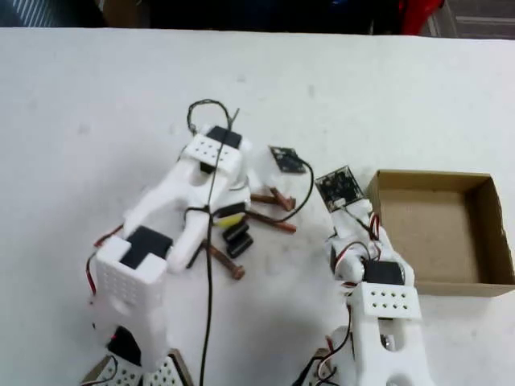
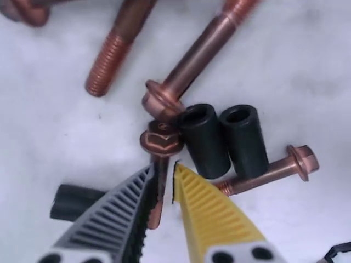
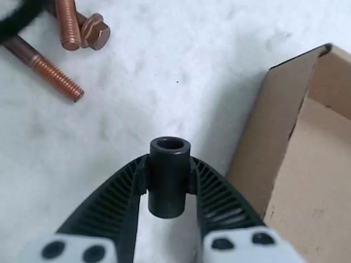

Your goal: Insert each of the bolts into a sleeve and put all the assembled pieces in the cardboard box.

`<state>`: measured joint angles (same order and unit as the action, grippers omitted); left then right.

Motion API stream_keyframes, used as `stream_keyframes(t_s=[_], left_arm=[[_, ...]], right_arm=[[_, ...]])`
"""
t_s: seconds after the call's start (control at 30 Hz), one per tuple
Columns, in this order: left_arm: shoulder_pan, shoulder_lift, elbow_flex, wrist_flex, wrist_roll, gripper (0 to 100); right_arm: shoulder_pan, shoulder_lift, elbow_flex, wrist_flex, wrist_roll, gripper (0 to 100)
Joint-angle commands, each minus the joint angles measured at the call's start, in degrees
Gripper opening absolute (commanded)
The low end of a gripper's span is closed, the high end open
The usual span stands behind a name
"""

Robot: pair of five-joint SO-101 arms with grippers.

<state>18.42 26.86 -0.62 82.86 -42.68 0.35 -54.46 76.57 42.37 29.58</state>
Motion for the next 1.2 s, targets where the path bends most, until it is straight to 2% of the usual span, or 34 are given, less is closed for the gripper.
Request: stream_keyframes(t_s=[0.0, 0.37, 0.57, 0.8, 1.17], left_arm=[[1.71, -0.22, 0.70, -2.64, -3.60, 9], [4.35, -0.22, 4.48, -4.22, -5.63, 9], [4.18, -0.22, 4.57, -7.38, -5.71, 18], [3.82, -0.22, 4.57, -7.82, -5.54, 18], [2.33, -0.22, 4.48, -8.62, -5.45, 5]], right_arm=[[0.40, -1.27, -0.53, -1.27, 0.53, 1.7], [0.40, -1.27, -0.53, -1.27, 0.53, 1.7], [0.40, -1.27, -0.53, -1.27, 0.53, 1.7], [0.40, -1.27, -0.53, -1.27, 0.53, 1.7], [0.13, -1.27, -0.53, -1.27, 0.18, 1.7]])
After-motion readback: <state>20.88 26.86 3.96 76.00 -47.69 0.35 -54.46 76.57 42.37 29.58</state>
